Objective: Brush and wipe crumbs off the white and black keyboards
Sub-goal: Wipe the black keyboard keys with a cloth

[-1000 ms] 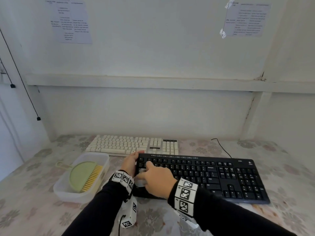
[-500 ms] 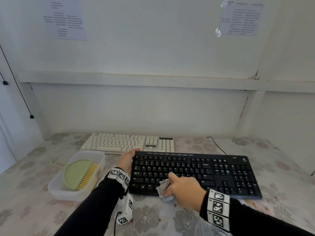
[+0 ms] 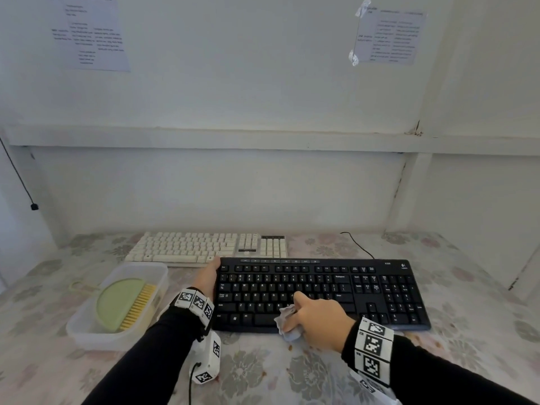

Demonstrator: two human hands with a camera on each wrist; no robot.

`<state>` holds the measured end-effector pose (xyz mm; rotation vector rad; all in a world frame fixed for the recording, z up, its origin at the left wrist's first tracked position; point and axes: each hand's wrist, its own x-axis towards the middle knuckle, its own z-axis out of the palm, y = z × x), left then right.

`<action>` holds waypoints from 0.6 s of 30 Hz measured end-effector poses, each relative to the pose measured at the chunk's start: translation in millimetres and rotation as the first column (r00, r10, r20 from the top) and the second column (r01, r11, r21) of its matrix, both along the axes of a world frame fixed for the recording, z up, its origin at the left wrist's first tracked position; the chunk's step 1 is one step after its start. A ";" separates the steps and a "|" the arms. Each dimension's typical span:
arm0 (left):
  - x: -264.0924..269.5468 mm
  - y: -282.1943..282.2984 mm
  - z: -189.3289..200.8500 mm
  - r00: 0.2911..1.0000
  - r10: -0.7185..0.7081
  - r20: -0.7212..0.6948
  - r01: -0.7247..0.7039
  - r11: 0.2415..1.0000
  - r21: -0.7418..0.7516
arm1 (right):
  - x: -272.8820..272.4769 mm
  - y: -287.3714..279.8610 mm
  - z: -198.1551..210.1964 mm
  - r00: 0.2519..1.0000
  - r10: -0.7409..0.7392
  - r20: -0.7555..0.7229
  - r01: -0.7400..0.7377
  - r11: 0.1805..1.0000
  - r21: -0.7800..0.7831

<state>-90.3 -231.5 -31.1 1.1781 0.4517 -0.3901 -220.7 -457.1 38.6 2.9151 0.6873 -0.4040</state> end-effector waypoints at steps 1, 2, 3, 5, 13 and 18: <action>4.7 2.6 -6.2 1.000 -0.002 -0.009 0.002 1.000 -0.001 | -1.0 -1.0 -1.3 1.000 -0.011 -0.004 0.011 1.000 0.007; 5.8 3.9 -8.7 1.000 -0.004 -0.012 0.004 1.000 0.003 | -1.2 -2.5 -2.6 1.000 -0.021 -0.005 0.021 1.000 0.012; 11.6 7.2 -16.1 1.000 -0.003 -0.007 0.003 1.000 0.022 | -1.4 -5.2 -4.3 0.999 -0.034 -0.005 0.034 0.999 0.012; 20.6 10.5 -25.7 0.999 0.033 0.013 -0.034 0.995 0.096 | -0.7 -13.6 -6.9 0.998 -0.060 -0.008 0.061 0.998 0.020; 50.0 13.9 -55.5 0.983 0.146 0.114 -0.167 0.963 0.209 | -0.2 -61.8 0.3 0.968 -0.251 -0.024 0.251 0.968 0.002; 44.9 11.0 -46.7 0.976 0.174 0.128 -0.198 0.958 0.207 | 2.0 -58.5 18.1 0.920 -0.387 0.068 0.383 0.921 0.068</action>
